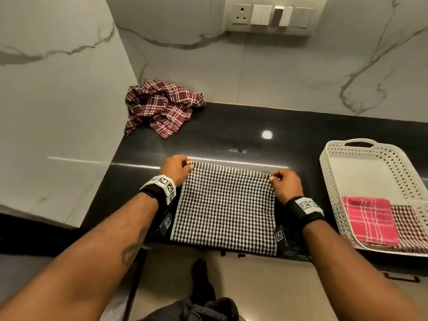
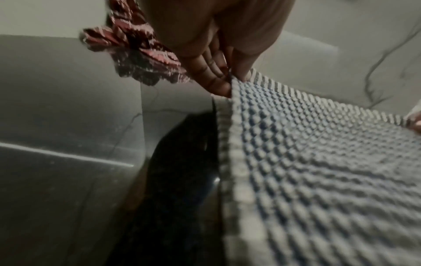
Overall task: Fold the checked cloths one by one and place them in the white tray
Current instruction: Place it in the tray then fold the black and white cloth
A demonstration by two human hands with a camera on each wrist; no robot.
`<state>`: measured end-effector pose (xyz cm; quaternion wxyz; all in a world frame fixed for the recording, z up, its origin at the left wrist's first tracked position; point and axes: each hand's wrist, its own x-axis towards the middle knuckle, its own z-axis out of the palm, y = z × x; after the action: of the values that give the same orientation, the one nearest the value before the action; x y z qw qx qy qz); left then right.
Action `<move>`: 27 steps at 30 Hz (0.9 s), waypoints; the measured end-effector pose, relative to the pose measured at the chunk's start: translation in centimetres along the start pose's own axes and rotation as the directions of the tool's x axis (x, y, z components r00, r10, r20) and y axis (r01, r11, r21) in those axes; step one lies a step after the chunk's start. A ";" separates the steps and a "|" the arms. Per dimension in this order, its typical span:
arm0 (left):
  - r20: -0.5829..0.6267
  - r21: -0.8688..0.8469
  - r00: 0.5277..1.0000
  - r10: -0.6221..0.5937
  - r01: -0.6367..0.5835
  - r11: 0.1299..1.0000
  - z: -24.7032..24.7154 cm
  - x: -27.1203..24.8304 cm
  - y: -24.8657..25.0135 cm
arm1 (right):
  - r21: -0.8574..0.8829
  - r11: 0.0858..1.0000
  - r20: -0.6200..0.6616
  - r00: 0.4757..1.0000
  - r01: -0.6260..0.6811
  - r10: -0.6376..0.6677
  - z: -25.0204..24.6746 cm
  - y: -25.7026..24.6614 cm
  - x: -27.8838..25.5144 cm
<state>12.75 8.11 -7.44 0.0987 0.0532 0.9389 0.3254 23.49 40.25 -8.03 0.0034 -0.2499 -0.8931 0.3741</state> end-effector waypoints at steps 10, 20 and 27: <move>0.071 0.070 0.995 -0.074 0.069 0.995 1.8 3.3 -2.2 | -0.115 0.988 -0.069 0.993 -0.101 0.093 2.5 1.0 2.3; -0.026 0.386 1.000 0.010 0.001 0.922 1.7 2.4 0.2 | -0.336 0.941 0.000 0.999 -0.035 0.037 1.4 -1.8 2.5; 0.483 0.523 0.768 0.420 -0.638 0.565 6.0 -1.4 1.2 | -0.456 0.770 0.508 0.841 0.446 -0.187 7.9 -3.9 -2.7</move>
<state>15.52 12.42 -11.12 0.1128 0.4167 0.9016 -0.0270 22.65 31.47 -10.62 -0.2037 0.0085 -0.9694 0.1366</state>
